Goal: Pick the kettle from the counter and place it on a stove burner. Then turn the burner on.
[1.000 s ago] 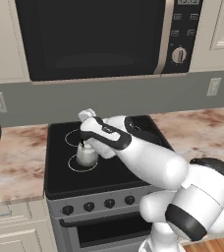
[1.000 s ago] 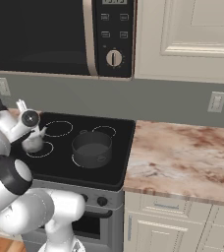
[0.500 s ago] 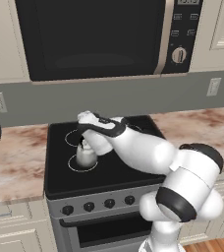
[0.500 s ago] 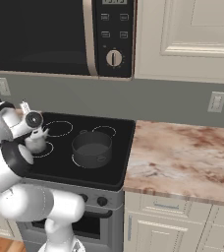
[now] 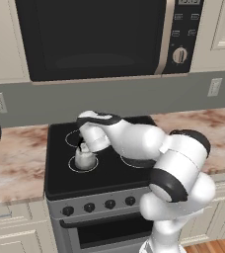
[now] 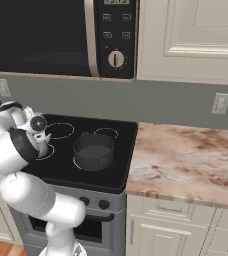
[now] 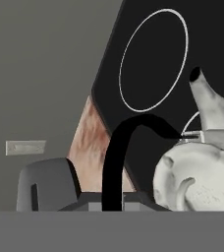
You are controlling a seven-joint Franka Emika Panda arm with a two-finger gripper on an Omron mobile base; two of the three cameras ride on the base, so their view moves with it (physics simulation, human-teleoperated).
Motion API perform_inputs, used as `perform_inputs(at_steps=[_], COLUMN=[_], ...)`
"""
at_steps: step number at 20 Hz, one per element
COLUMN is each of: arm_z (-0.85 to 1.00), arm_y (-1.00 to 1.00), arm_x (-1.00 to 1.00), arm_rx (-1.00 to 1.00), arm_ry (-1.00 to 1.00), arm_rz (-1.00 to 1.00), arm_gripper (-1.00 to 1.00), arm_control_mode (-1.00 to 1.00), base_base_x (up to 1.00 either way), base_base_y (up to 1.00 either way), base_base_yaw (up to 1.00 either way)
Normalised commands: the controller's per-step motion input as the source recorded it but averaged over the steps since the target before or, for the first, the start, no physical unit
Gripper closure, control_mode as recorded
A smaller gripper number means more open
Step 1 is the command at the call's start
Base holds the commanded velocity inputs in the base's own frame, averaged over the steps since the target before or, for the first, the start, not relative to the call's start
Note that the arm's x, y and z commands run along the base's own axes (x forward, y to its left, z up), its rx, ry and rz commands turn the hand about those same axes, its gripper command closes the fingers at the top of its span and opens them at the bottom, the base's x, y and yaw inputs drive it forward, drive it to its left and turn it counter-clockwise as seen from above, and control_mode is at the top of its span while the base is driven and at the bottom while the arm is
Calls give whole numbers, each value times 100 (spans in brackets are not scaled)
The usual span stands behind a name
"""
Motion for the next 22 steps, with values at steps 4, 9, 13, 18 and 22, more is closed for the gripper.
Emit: perform_inputs(at_steps=[4, 9, 13, 18, 22], arm_z=[-23, -21, -15, -3, 0], arm_y=[8, 6, 5, 1, 0], arm_x=[20, 22, 14, 4, 0], arm_rx=[4, 2, -1, -2, 0], arm_ry=[0, 0, 0, 0, 0], arm_rz=[0, 0, 0, 0, 0], arm_gripper=[100, 100, 100, -100, -100], arm_control_mode=[-100, -100, -100, -100, -100], base_base_x=[0, 0, 0, 0, 0], base_base_y=[0, 0, 0, 0, 0], base_base_yaw=[0, 0, 0, 0, 0])
